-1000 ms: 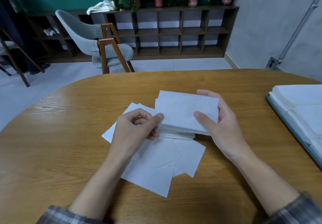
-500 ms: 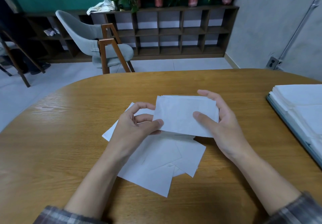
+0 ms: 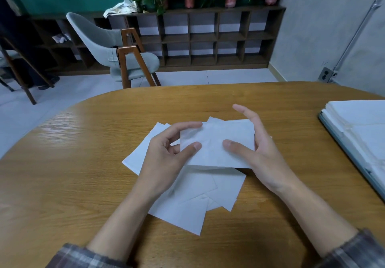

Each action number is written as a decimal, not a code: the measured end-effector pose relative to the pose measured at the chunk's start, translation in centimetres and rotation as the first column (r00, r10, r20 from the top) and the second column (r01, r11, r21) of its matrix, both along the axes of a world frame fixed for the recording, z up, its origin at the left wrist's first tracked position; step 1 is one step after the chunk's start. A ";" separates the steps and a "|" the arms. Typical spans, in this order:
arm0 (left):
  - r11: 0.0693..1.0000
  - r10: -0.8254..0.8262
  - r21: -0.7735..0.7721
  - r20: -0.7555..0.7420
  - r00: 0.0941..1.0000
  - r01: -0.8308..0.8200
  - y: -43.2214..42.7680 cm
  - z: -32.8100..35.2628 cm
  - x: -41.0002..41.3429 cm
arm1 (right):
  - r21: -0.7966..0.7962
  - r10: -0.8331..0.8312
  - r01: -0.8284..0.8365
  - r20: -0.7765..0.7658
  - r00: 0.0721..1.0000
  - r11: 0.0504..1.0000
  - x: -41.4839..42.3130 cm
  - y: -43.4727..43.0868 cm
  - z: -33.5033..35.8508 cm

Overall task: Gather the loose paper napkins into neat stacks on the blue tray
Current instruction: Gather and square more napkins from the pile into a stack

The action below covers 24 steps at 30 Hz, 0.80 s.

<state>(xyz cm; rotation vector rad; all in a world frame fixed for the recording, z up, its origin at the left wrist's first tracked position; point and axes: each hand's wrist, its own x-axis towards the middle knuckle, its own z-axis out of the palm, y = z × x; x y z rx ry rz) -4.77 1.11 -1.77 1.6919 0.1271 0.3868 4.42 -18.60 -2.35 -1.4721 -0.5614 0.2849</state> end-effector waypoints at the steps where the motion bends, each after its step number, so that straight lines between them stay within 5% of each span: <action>1: 1.000 0.003 -0.016 -0.001 1.000 -0.003 0.0 0.0 0.0 | -0.006 -0.003 0.003 0.005 1.000 1.000 0.0 0.0 0.1; 8: 1.000 0.017 -0.020 0.011 1.000 -0.017 0.0 -0.2 0.1 | -0.005 -0.017 0.017 0.016 1.000 1.000 -0.2 0.2 0.1; 14: 0.967 0.152 0.201 0.022 0.988 -0.153 0.2 -1.1 0.6 | 0.148 0.003 0.010 -0.088 0.996 0.989 0.3 -0.1 0.0; 17: 0.998 0.005 -0.055 -0.099 0.995 -0.011 0.3 -0.1 0.4 | 0.323 0.119 -0.033 -0.250 0.961 0.946 1.0 -0.6 0.1; 20: 0.968 -0.165 -0.202 -0.076 0.983 0.147 -0.2 0.3 -0.2 | 0.167 0.014 0.012 -0.153 0.988 0.986 1.0 -0.3 -0.4; 22: 0.979 -0.161 -0.136 -0.065 0.985 0.151 -0.4 0.2 -0.2 | -0.033 -0.076 0.077 0.038 0.996 0.996 1.0 -0.1 -0.8; 24: 0.988 -0.146 -0.049 -0.069 0.987 0.143 -0.2 -0.4 0.0 | -0.072 -0.056 0.061 0.063 0.996 0.996 1.2 -0.3 -1.0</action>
